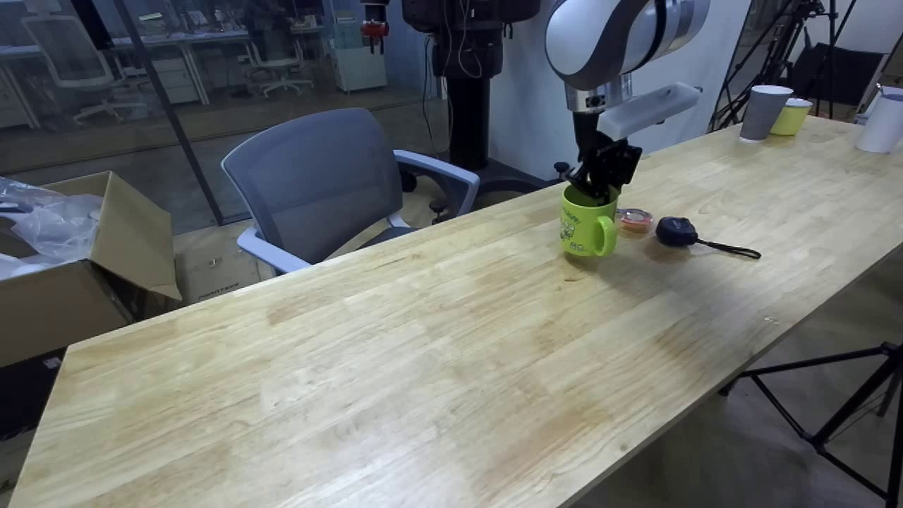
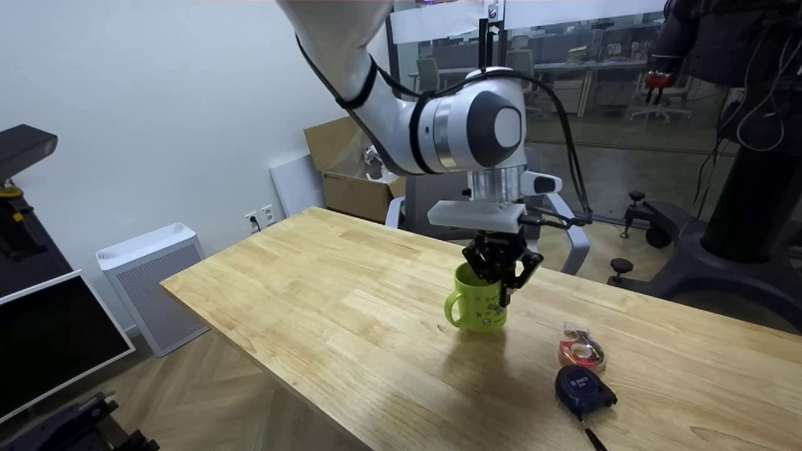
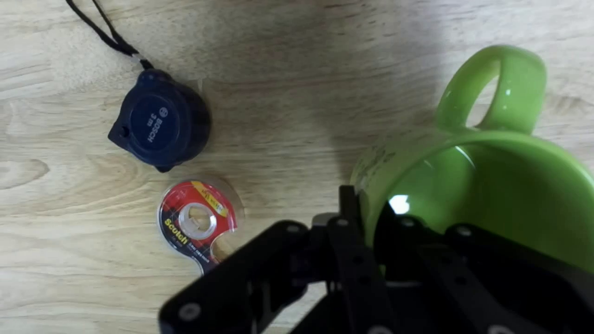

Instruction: Move the mug forward

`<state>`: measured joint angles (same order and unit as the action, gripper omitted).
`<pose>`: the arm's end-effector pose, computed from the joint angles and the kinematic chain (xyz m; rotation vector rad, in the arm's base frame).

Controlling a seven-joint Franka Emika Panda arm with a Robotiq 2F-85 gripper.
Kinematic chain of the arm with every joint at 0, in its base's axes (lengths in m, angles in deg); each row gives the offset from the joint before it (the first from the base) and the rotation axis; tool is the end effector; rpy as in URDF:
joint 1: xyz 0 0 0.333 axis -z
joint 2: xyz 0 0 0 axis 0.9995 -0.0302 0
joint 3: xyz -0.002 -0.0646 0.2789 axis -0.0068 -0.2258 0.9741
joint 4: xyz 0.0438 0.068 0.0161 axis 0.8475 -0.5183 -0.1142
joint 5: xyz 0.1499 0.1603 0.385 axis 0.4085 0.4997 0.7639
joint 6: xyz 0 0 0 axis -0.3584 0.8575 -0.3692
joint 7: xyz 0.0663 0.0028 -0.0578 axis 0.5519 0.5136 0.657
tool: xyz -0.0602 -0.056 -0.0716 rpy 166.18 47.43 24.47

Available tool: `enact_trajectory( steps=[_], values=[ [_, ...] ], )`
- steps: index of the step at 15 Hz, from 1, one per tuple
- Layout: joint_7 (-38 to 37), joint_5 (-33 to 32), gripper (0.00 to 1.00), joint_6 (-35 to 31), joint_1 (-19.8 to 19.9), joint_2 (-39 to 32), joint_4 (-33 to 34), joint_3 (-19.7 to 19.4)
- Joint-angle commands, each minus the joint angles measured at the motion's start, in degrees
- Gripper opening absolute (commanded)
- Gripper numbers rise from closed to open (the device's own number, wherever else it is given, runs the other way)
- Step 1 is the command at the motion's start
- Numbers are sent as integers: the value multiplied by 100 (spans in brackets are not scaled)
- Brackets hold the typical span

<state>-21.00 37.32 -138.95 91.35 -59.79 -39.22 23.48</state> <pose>0.6847 -0.1196 0.0903 2.9457 -0.1782 -0.2256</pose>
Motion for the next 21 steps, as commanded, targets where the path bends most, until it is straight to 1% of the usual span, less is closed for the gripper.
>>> enact_trajectory(
  steps=[1,3,7,9,15,21],
  values=[
    [-33,-15,3,351,22,-499,941,-69],
    [-20,-40,3,219,31,-681,1183,-94],
    [51,18,3,191,82,-932,1569,-50],
    [195,122,3,272,160,-1007,1706,59],
    [753,481,3,474,380,-1166,1989,371],
    [1066,597,3,536,466,-1283,2189,462]
  ],
)
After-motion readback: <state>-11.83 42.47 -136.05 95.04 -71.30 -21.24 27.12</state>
